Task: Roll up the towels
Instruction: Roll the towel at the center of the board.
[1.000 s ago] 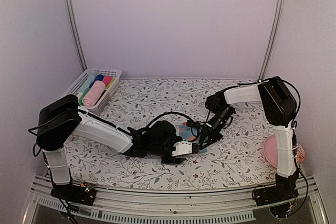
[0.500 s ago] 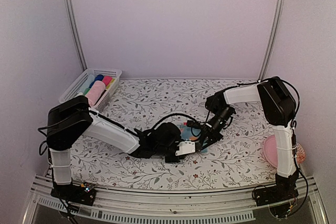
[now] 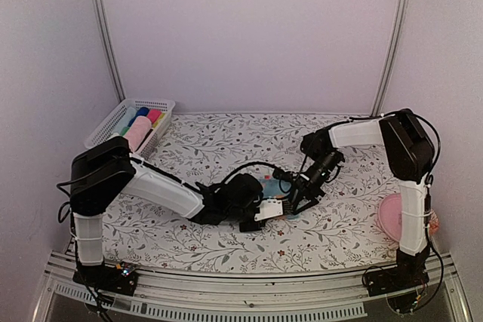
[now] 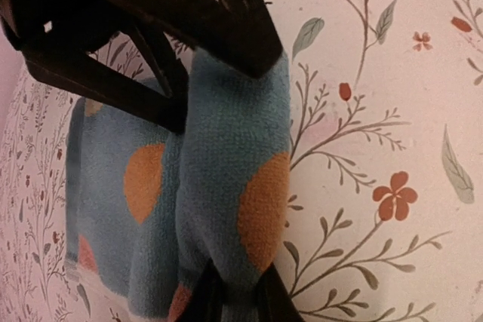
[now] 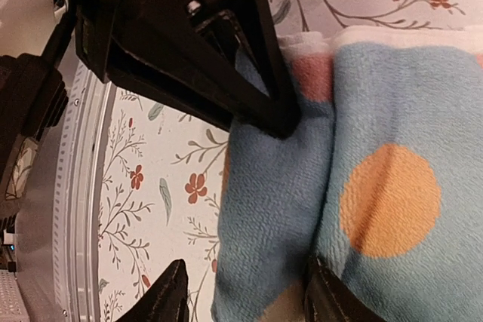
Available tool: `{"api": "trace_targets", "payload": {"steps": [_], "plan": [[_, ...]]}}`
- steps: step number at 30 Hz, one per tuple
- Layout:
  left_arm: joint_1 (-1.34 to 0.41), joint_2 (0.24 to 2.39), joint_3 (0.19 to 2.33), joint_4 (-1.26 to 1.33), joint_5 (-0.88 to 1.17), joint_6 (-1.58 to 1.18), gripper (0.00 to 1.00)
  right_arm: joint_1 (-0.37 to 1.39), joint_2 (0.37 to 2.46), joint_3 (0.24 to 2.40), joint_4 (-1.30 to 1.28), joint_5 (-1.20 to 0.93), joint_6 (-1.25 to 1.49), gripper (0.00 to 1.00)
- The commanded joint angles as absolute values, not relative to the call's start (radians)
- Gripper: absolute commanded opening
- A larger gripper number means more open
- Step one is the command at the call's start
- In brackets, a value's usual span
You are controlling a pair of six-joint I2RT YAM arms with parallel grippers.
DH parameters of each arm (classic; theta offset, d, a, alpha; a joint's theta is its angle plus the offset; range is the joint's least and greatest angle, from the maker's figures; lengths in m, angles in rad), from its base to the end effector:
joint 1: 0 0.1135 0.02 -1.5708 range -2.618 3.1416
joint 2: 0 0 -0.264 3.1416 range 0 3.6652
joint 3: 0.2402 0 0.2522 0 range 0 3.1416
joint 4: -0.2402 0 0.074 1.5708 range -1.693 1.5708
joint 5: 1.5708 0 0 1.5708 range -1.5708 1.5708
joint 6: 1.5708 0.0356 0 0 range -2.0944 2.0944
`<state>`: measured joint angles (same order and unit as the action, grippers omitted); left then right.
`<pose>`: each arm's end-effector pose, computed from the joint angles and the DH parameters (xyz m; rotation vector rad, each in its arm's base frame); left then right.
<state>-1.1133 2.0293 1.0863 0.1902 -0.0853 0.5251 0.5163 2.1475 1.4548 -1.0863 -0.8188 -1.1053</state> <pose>0.1835 -0.3658 0.1124 1.6715 1.6211 -0.1974 0.3093 0.2055 0.1283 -1.9587 2.0383 1.2582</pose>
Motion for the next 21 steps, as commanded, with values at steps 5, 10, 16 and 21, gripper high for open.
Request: {"api": "trace_targets", "payload": {"steps": [5,10,16,21], "plan": [[-1.08,2.043,1.133,-0.009,0.033,0.435,0.07,0.402,1.974,1.409,-0.96,-0.805,-1.076,0.57],[-1.029,2.06,1.214,-0.104,0.155,0.372,0.07,0.339,1.843,1.301,-0.802,-0.766,-1.067,0.62],[-0.964,2.117,1.34,-0.228,0.278,0.297,0.1,0.331,1.628,1.073,-0.614,-0.752,-1.19,0.67],[-0.909,2.194,1.455,-0.364,0.397,0.24,0.11,0.355,1.527,0.974,-0.556,-0.777,-1.278,0.7]]}}
